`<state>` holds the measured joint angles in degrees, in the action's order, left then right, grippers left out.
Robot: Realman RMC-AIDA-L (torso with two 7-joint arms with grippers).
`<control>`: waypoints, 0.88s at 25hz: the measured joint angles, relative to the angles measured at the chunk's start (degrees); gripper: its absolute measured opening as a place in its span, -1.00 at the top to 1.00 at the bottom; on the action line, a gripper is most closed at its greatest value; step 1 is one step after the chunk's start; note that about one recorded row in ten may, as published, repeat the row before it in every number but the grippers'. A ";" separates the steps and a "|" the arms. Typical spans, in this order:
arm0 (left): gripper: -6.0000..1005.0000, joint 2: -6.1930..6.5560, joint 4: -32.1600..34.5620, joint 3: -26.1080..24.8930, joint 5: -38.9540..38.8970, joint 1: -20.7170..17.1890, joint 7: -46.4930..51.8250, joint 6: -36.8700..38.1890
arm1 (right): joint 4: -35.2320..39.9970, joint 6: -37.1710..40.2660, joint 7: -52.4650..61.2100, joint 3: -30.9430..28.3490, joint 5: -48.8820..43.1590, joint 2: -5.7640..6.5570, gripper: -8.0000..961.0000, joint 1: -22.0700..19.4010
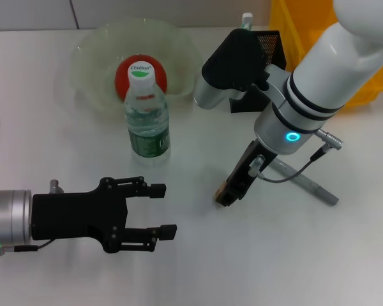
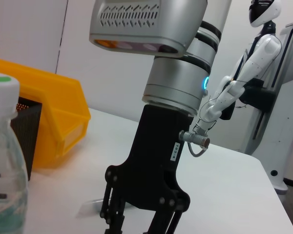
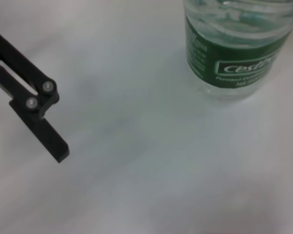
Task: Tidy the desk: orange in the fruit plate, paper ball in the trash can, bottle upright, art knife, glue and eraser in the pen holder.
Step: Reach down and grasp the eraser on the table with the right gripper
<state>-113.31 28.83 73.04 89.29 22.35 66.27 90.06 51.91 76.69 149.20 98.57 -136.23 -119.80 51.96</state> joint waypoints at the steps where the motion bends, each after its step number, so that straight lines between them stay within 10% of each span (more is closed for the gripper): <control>1: -0.56 -0.05 0.00 -0.01 0.00 -0.08 0.00 -0.06 | -0.05 -0.01 0.00 0.03 -0.01 0.00 0.03 0.01; 22: -0.56 -0.16 -0.25 0.00 0.00 -0.20 0.01 -0.59 | 1.28 2.18 0.47 -0.42 0.10 0.09 0.13 0.30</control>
<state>-113.46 28.58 73.04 89.29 22.15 66.28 89.47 53.19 78.87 149.68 98.14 -136.13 -119.70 52.26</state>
